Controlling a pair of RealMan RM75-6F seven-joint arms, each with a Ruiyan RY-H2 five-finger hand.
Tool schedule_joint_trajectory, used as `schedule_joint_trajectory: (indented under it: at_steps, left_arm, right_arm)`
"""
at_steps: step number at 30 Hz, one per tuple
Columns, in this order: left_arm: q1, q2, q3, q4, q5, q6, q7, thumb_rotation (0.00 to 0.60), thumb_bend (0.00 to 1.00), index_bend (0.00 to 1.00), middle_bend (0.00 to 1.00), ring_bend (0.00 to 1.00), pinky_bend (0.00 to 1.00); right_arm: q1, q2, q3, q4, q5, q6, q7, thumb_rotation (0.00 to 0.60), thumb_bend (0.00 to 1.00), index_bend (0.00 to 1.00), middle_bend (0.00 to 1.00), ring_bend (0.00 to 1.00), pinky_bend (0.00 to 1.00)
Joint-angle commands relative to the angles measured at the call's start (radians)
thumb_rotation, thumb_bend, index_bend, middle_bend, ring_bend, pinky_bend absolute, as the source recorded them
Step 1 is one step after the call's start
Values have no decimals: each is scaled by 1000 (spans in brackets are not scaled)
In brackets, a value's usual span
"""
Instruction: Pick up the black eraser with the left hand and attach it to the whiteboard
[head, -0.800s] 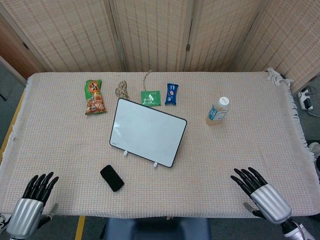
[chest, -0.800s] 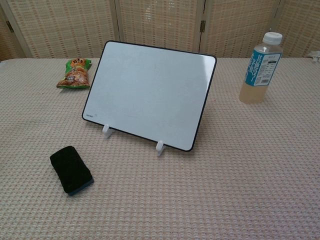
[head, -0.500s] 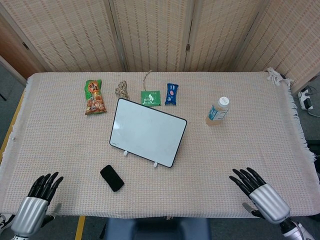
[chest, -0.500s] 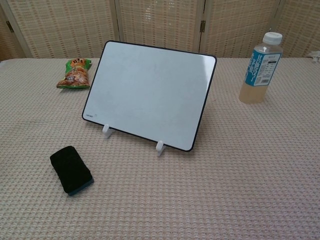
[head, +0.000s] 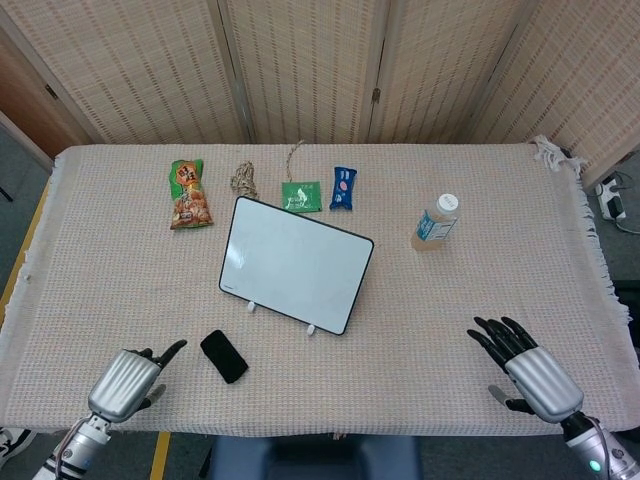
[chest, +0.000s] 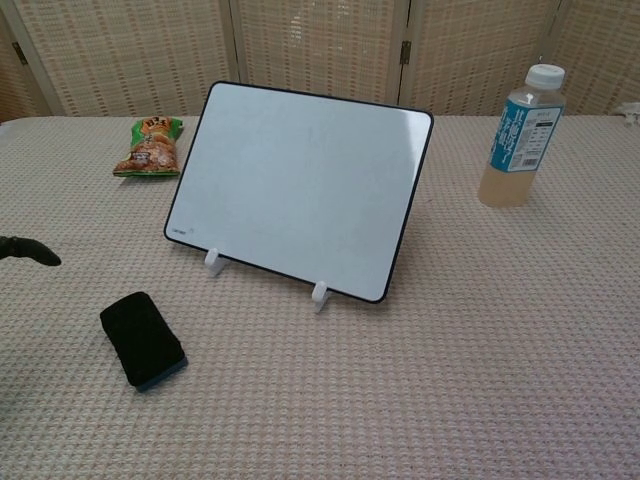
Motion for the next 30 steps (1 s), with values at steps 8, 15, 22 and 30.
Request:
schedule_joint_trajectory:
  at_steps: [8, 15, 22, 30]
  left_arm:
    - [-186, 38, -55, -116, -202, -301, 147, 600, 298, 319, 1000, 930, 1000]
    - [-269, -10, -61, -64, -198, -361, 151, 600, 297, 314, 1000, 933, 1000]
    - [-333, -51, -69, -41, -295, -428, 213, 600, 296, 267, 1000, 912, 1000]
    - [-386, -63, -59, -30, -368, -455, 245, 600, 297, 264, 1000, 908, 1000]
  right_arm:
    - [27, -13, 23, -27, 73, -75, -29, 600, 349, 0, 0, 0, 0]
    - [41, -21, 42, -27, 133, -121, -53, 600, 348, 0, 0, 0, 0]
    - [43, -21, 52, -35, 171, -138, -69, 600, 348, 0, 0, 0, 0]
    - [43, -12, 55, -48, 193, -146, -72, 600, 349, 0, 0, 0, 0]
